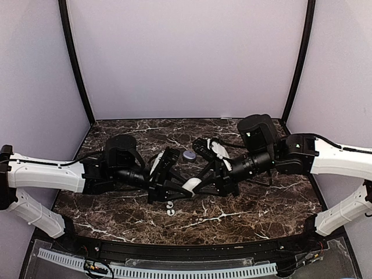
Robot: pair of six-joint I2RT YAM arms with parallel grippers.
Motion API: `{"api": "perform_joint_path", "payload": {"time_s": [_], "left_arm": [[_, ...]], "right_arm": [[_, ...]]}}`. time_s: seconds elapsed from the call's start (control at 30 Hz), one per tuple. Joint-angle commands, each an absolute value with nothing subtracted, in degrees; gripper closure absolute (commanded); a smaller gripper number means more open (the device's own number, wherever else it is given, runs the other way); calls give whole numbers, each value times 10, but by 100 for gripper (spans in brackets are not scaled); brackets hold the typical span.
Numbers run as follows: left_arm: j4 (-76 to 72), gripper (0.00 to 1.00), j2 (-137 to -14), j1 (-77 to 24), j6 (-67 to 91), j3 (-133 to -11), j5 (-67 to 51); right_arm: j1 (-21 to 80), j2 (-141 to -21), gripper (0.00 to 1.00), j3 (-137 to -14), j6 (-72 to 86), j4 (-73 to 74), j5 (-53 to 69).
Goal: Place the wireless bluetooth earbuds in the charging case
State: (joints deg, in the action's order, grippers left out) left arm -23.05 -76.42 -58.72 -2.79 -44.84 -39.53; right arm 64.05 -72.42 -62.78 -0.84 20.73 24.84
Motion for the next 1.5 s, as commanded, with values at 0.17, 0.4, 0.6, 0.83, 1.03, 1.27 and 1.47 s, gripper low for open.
{"api": "perform_joint_path", "payload": {"time_s": [0.17, 0.4, 0.6, 0.83, 1.03, 1.27, 1.47], "left_arm": [[-234, 99, -757, -590, -23, -463, -394], [-228, 60, -740, -590, -21, -454, -360], [-234, 33, -721, -590, -20, -443, -335], [-221, 35, -724, -590, -24, -448, -310], [-216, 35, -710, -589, -29, -443, -267], [-218, 35, -695, -580, -28, -439, -237], [-218, 35, -693, -575, -26, -436, -215]], "right_arm": [[646, -730, 97, -643, -19, 211, 251], [646, -719, 100, -639, -16, 211, 239], [646, -712, 100, -635, -14, 209, 236], [646, -705, 100, -634, -18, 208, 252], [646, -697, 100, -631, -20, 210, 262], [646, -699, 100, -628, -23, 213, 273], [646, -688, 100, -625, -25, 208, 271]]}}
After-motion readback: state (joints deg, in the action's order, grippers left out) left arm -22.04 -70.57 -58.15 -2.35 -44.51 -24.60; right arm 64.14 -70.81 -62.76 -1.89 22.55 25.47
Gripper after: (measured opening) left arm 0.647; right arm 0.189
